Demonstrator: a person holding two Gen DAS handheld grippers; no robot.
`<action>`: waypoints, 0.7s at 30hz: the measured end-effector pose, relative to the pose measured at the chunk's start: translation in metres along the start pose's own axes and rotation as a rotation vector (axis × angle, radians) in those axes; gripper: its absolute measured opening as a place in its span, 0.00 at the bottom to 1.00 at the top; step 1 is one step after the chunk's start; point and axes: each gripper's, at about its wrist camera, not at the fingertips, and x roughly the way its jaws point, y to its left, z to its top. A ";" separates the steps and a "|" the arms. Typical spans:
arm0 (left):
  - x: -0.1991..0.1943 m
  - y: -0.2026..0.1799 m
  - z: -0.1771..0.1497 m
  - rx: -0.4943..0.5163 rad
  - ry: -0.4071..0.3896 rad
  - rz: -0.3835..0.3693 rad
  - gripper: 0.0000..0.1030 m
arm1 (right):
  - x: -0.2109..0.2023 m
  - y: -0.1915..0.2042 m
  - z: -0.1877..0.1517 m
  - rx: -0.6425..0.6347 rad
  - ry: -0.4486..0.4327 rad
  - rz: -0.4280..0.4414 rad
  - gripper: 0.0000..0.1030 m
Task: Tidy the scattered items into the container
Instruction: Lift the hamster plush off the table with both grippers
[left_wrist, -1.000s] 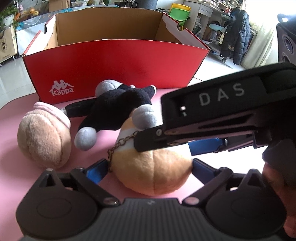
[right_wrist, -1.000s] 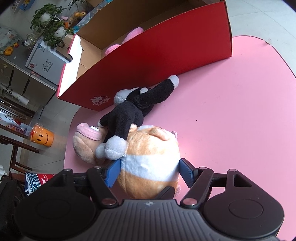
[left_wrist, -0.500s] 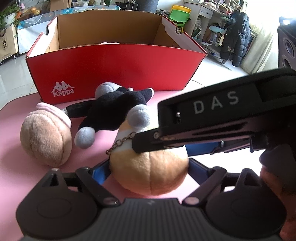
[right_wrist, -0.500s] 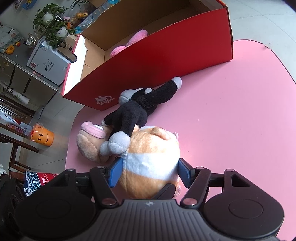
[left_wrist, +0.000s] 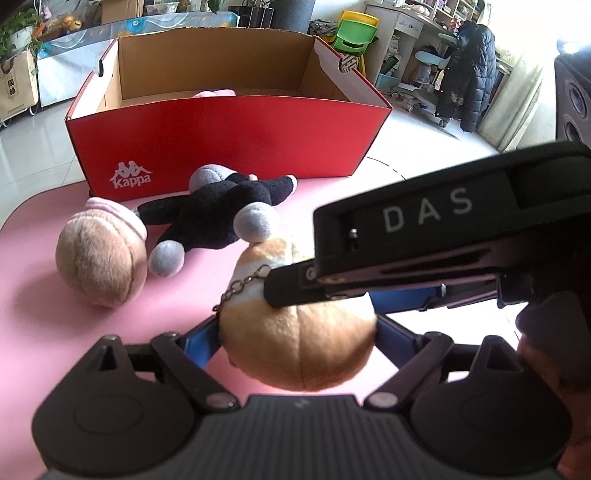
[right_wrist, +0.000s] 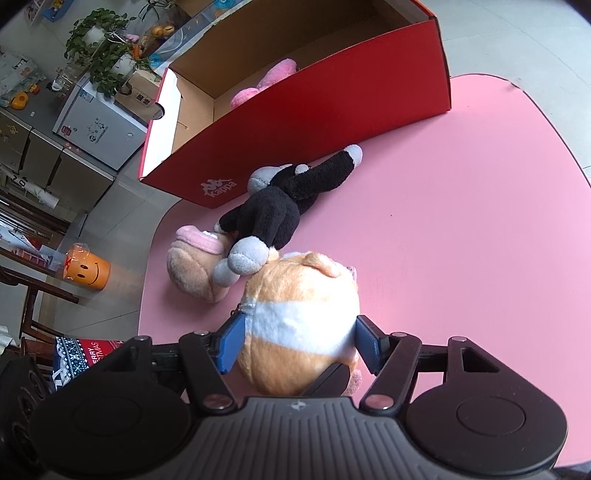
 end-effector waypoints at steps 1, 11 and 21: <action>-0.002 -0.002 -0.001 0.004 -0.001 0.002 0.87 | -0.002 0.000 -0.001 0.002 -0.001 0.002 0.63; -0.031 -0.012 -0.012 0.029 -0.034 0.015 0.87 | -0.027 0.007 -0.014 -0.018 -0.033 0.017 0.63; -0.060 -0.027 -0.015 0.054 -0.082 0.039 0.87 | -0.054 0.016 -0.027 -0.038 -0.076 0.055 0.63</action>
